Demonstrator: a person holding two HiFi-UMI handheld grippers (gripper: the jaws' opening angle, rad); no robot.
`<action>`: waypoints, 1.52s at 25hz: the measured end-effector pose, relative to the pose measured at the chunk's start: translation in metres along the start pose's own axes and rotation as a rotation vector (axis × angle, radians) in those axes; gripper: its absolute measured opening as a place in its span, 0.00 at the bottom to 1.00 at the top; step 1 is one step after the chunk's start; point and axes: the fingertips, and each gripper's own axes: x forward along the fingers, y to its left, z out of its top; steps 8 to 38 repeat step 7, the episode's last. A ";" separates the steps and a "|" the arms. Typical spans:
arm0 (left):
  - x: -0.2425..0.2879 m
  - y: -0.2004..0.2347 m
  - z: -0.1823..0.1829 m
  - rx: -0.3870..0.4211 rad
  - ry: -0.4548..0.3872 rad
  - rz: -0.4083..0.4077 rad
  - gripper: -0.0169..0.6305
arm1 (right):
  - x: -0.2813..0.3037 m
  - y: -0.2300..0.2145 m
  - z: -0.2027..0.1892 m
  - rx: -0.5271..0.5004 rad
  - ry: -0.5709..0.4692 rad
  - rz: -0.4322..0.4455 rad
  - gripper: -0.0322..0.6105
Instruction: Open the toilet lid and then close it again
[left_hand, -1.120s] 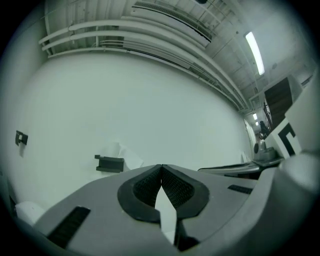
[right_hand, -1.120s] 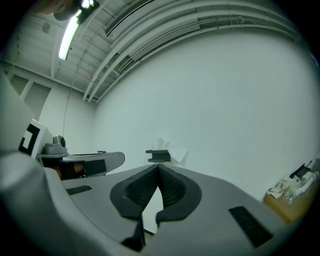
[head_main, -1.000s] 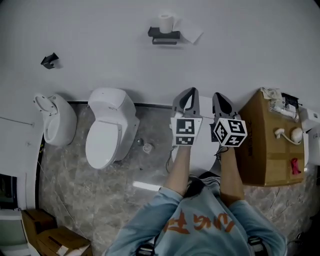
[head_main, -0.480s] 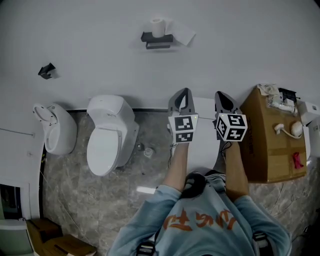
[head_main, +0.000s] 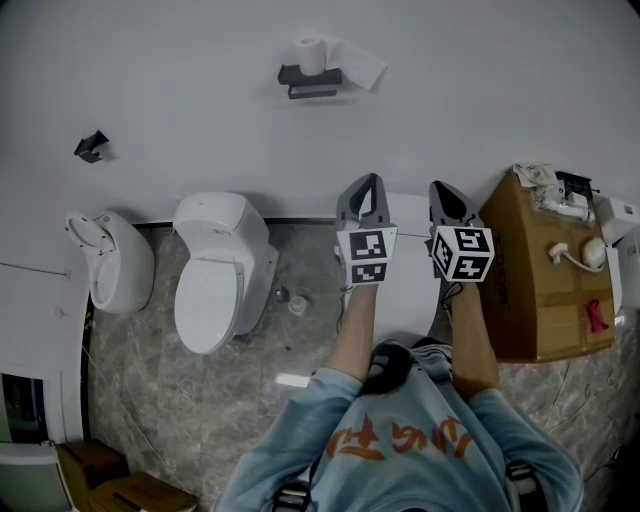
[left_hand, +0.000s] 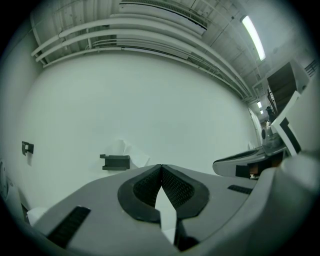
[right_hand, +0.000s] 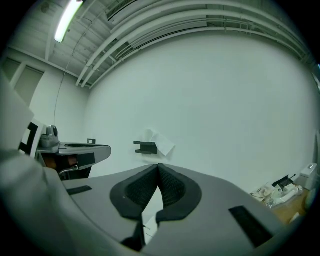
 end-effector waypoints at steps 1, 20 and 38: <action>-0.001 0.000 0.000 -0.001 -0.002 -0.001 0.07 | -0.001 0.000 -0.001 -0.001 0.000 0.002 0.07; -0.005 0.000 0.000 -0.013 -0.023 -0.004 0.07 | -0.003 0.003 -0.001 -0.002 -0.007 0.008 0.07; -0.005 0.000 0.000 -0.013 -0.023 -0.004 0.07 | -0.003 0.003 -0.001 -0.002 -0.007 0.008 0.07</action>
